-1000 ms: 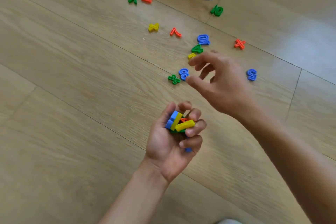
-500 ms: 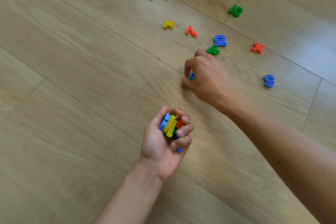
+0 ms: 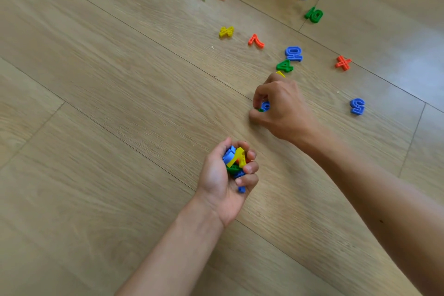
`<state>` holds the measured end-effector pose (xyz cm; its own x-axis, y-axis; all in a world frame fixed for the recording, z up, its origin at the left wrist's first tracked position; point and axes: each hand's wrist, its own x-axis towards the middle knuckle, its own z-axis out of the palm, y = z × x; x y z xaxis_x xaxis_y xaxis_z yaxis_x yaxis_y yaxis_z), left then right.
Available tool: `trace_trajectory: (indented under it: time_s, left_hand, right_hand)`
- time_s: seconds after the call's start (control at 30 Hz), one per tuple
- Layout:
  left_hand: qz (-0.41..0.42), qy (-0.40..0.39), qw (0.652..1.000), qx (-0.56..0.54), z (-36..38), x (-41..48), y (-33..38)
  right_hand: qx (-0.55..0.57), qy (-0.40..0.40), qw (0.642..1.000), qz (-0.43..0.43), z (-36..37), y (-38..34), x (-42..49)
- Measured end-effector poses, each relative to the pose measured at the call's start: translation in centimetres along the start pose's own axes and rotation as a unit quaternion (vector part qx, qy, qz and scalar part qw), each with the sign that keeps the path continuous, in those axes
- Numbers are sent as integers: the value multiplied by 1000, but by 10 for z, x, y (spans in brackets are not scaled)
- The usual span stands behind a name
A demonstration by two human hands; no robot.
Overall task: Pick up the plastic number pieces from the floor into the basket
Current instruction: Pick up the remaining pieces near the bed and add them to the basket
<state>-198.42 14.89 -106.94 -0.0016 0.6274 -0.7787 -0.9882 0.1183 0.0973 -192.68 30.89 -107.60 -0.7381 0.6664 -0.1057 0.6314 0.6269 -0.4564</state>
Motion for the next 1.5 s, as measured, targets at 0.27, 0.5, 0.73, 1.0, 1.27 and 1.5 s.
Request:
trace_trajectory:
  time_s: [0.27, 0.5, 0.73, 1.0, 1.27, 1.5]
  left_hand:
    - [-9, -4, 999, 36, 5, 1, 2]
    - [9, -122, 990, 73, 19, -17, 18]
    - [43, -137, 971, 189, 22, -51, 65]
    - [74, -56, 877, 471, 7, -164, 217]
    - [217, 308, 666, 645, -141, -298, 336]
    - [108, 323, 665, 665, -229, -302, 332]
  right_hand:
    - [267, -11, 963, -7, -42, -34, -31]
    - [136, -64, 980, -132, -54, -73, -62]
    - [116, 20, 977, -176, -57, -110, -61]
    - [190, 69, 951, -235, -67, -186, -34]
    - [147, -128, 941, -276, -29, -221, -26]
    - [74, -309, 888, -331, 1, -287, -3]
